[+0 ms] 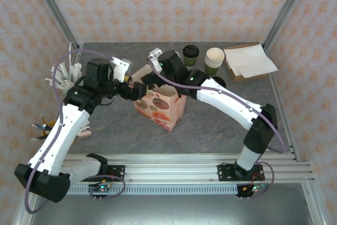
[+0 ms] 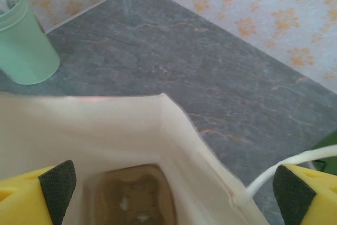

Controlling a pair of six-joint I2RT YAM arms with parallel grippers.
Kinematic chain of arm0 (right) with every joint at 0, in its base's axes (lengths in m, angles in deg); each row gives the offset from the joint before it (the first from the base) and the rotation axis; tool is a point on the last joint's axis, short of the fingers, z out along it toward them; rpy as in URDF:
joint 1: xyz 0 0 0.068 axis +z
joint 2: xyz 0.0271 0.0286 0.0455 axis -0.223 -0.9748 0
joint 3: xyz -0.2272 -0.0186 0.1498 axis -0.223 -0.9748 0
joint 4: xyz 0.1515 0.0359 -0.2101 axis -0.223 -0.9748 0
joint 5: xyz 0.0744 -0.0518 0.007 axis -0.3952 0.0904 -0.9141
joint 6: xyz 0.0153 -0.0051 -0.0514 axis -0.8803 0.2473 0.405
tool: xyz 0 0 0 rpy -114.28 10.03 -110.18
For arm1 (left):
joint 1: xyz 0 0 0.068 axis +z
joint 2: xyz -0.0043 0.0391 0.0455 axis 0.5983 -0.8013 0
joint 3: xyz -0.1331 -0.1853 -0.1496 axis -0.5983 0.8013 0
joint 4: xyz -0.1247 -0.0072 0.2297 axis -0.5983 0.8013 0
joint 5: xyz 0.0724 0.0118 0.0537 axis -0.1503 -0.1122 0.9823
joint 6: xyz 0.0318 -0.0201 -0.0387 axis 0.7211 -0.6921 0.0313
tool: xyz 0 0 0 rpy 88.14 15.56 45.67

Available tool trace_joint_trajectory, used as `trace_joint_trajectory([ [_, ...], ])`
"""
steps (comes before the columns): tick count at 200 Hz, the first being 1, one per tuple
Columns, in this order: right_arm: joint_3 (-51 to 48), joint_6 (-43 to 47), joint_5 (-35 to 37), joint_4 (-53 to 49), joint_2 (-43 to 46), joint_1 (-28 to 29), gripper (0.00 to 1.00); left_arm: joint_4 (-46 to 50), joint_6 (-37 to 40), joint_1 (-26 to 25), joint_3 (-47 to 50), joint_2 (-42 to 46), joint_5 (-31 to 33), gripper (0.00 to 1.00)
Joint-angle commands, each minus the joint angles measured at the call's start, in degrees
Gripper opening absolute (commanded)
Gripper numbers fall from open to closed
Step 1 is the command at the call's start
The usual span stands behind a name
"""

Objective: Pack the takeout coffee

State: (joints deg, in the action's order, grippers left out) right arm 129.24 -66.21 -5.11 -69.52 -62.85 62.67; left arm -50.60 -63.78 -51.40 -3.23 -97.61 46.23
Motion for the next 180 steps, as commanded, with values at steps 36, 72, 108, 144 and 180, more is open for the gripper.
trace_joint_trajectory([
  [36, 3.68, 0.51, -1.38, -4.19, 2.28, 0.20, 0.99, -3.45, -8.89, 3.15, 5.43, 8.91, -0.84, 1.00],
  [72, 7.23, -2.27, 4.28, -8.58, 6.09, -0.56, 0.99, 4.33, -2.67, 10.68, -3.39, 8.86, -0.09, 1.00],
  [108, 2.23, -9.90, 14.95, -0.64, 11.38, -0.52, 1.00, 10.29, 2.84, 13.34, -13.84, -5.58, 3.47, 0.93],
  [144, 1.92, -18.69, 24.23, -5.17, 14.72, -0.91, 1.00, 14.39, 18.47, 6.77, -27.26, -19.67, 3.40, 0.87],
  [180, -4.98, -24.89, 25.64, -5.76, 21.96, -3.01, 1.00, 18.27, 30.13, 3.87, -37.44, -30.36, 1.31, 0.87],
])
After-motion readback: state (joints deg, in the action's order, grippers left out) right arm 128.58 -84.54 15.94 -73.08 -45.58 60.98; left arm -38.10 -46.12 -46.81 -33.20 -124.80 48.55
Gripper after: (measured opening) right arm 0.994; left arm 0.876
